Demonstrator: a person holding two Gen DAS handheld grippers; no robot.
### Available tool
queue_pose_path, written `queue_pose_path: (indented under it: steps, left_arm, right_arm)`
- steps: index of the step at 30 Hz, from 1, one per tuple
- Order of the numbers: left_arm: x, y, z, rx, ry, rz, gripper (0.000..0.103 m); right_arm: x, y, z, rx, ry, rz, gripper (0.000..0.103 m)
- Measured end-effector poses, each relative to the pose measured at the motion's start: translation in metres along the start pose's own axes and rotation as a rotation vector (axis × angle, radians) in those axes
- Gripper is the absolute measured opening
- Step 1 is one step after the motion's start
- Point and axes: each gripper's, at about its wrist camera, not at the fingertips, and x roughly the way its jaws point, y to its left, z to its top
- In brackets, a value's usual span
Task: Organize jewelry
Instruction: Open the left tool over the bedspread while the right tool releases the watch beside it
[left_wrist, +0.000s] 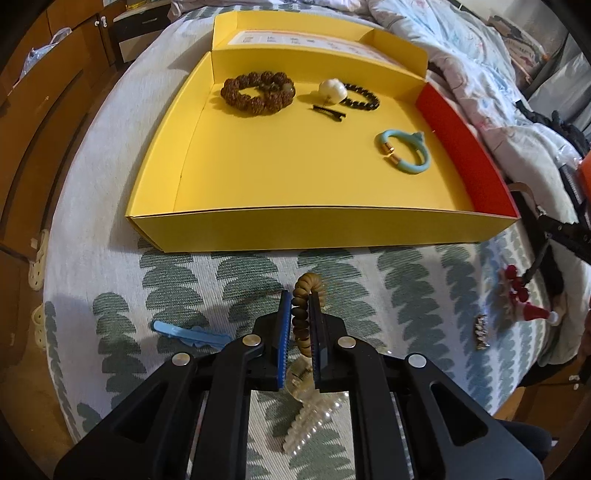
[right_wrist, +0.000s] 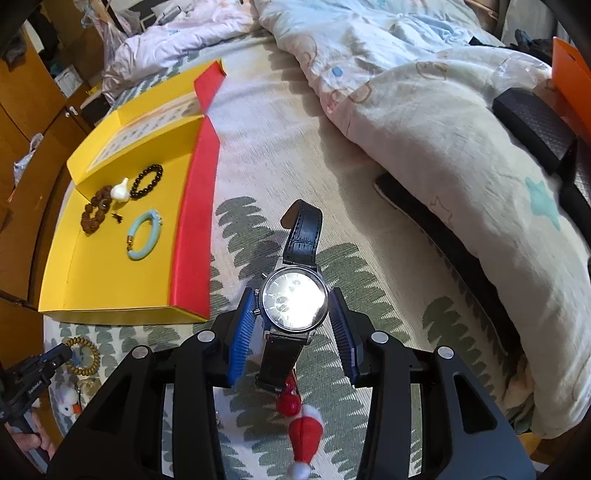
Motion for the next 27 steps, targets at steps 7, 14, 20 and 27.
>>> queue_pose_path:
  steps: [7, 14, 20, 27]
  left_arm:
    - [0.001, -0.004, 0.004, 0.027, -0.015, 0.042, 0.030]
    - [-0.009, -0.004, 0.005, 0.039, -0.045, 0.080, 0.058]
    - [-0.025, -0.004, 0.007, 0.035, -0.085, 0.079, 0.065]
    - [-0.046, -0.002, 0.015, 0.023, -0.136, 0.037, 0.070]
  right_arm:
    - [0.012, 0.004, 0.003, -0.018, 0.017, -0.036, 0.042]
    - [0.014, 0.006, 0.000, -0.032, 0.023, -0.038, 0.045]
    - [0.003, 0.015, -0.001, -0.054, -0.022, -0.027, 0.045]
    - [-0.009, 0.021, 0.005, -0.049, -0.127, -0.028, 0.046]
